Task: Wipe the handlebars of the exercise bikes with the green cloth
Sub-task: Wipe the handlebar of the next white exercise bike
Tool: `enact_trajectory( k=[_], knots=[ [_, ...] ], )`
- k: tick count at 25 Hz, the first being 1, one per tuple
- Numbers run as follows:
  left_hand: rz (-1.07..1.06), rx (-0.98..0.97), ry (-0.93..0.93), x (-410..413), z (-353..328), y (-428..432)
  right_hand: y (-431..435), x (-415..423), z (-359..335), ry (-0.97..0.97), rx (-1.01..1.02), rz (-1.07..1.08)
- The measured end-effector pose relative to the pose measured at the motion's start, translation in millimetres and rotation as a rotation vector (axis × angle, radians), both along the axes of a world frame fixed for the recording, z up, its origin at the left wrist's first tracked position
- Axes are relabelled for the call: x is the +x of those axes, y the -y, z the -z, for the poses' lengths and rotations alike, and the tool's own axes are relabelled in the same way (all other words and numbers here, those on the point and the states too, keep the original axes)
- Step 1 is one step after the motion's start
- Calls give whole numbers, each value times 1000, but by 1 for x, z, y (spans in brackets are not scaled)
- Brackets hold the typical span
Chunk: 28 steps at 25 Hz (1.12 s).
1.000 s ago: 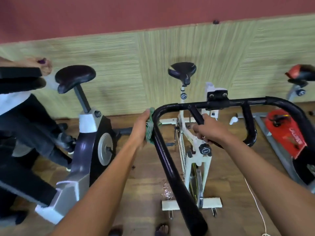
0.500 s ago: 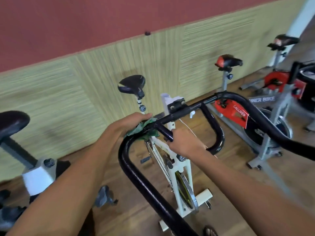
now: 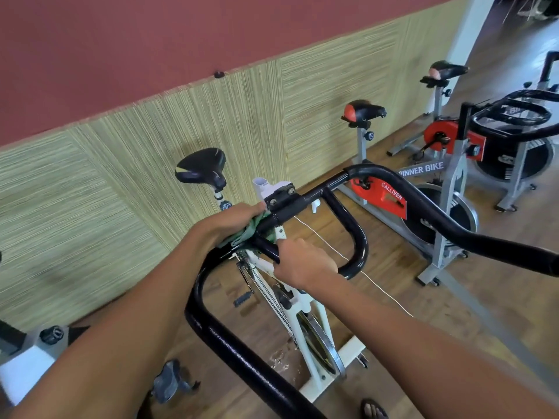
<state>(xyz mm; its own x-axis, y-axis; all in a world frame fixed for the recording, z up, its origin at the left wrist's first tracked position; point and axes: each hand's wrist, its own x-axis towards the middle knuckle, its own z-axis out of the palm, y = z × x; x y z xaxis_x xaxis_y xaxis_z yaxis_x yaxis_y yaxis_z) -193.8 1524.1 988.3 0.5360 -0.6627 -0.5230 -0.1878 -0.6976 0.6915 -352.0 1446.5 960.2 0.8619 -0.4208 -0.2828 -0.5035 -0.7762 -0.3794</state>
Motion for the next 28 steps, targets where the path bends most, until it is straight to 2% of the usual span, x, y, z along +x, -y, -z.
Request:
enact_trajectory(
  k=[5, 11, 17, 20, 21, 23, 26, 28],
  knots=[
    [-9, -65, 87, -1, 7, -16, 0, 1, -1, -5, 39, -3],
    [-86, -18, 258, -9, 14, -38, 1, -1, -3, 6, 31, -31],
    [-276, 15, 162, -15, 2, -53, 4, -3, -1, 55, 59, -74],
    [-488, 33, 168, -26, 1, -70, 7, -4, 3, 85, 36, -112],
    [-599, 7, 108, -32, 3, -79, 7, -5, 4, 94, 41, -112],
    [-855, -130, -51, -52, 10, -99, 6, -3, 5, 112, 52, -126],
    [-1160, -327, -168, -79, 23, -113, 6, -1, 7, 123, 72, -131],
    [-1335, -518, -358, -102, 27, -116, 7, -1, 8, 112, 72, -150]
  ],
)
